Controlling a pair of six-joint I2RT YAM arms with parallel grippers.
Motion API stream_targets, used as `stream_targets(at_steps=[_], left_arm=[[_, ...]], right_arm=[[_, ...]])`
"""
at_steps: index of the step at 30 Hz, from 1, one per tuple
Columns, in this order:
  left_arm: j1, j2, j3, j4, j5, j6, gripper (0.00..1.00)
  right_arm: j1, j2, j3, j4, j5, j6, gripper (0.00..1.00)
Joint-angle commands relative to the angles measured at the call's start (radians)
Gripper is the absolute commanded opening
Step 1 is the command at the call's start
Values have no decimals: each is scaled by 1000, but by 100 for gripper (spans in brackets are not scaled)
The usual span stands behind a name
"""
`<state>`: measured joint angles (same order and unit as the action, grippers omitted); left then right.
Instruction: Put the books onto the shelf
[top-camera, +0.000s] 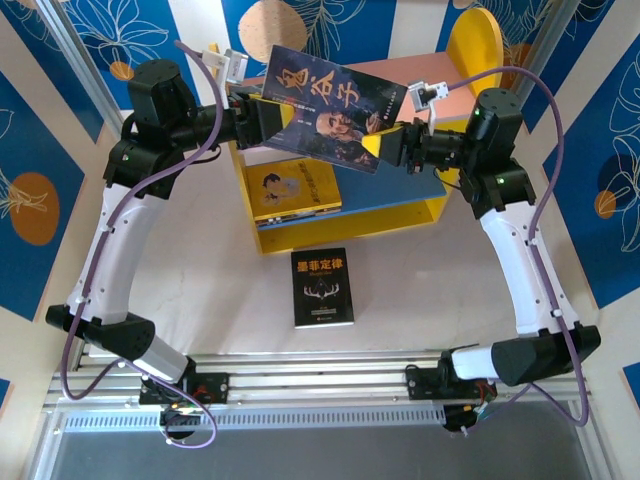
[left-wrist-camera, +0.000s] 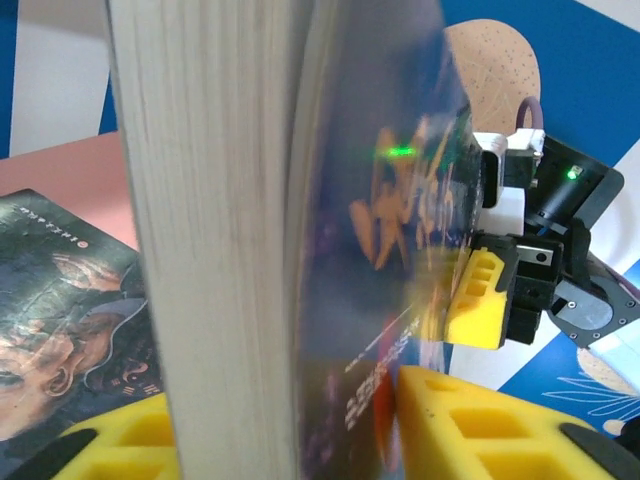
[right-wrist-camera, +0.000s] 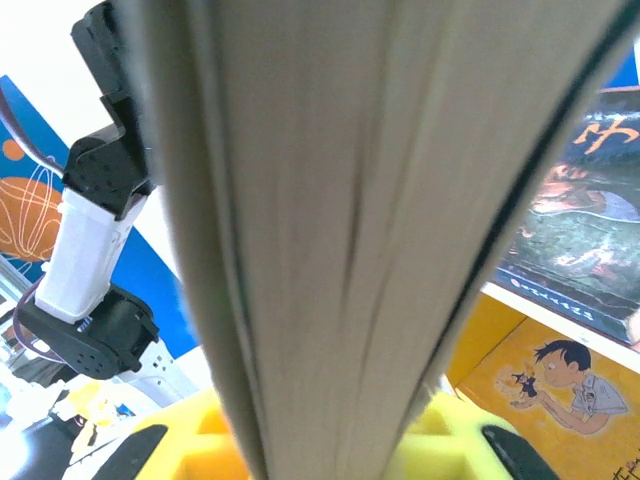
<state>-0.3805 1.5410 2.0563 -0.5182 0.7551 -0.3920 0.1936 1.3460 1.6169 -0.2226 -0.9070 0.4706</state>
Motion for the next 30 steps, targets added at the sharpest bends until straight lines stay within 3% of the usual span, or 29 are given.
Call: stream_targets(at_steps=[1, 9, 12, 15, 19, 21, 25, 30], left_arm=[[11, -28, 25, -9, 21, 25, 30], [9, -80, -49, 77, 10, 0, 5], [11, -123, -120, 181, -12, -56, 0], [10, -158, -167, 252, -58, -95, 0], [12, -206, -220, 339, -112, -150, 0], [11, -224, -235, 370, -130, -167, 0], [12, -231, -242, 412, -145, -198, 0], [11, -241, -277, 498, -141, -240, 0]], right_arm=[[9, 9, 55, -19, -28, -38, 0], [17, 30, 64, -4, -11, -11, 0], [30, 33, 46, 71, 21, 47, 7], [43, 32, 36, 122, 66, 90, 19], [41, 33, 35, 137, 152, 133, 64], [36, 38, 35, 145, 176, 158, 76], [23, 57, 41, 188, 176, 216, 83], [29, 107, 100, 175, 154, 253, 83]])
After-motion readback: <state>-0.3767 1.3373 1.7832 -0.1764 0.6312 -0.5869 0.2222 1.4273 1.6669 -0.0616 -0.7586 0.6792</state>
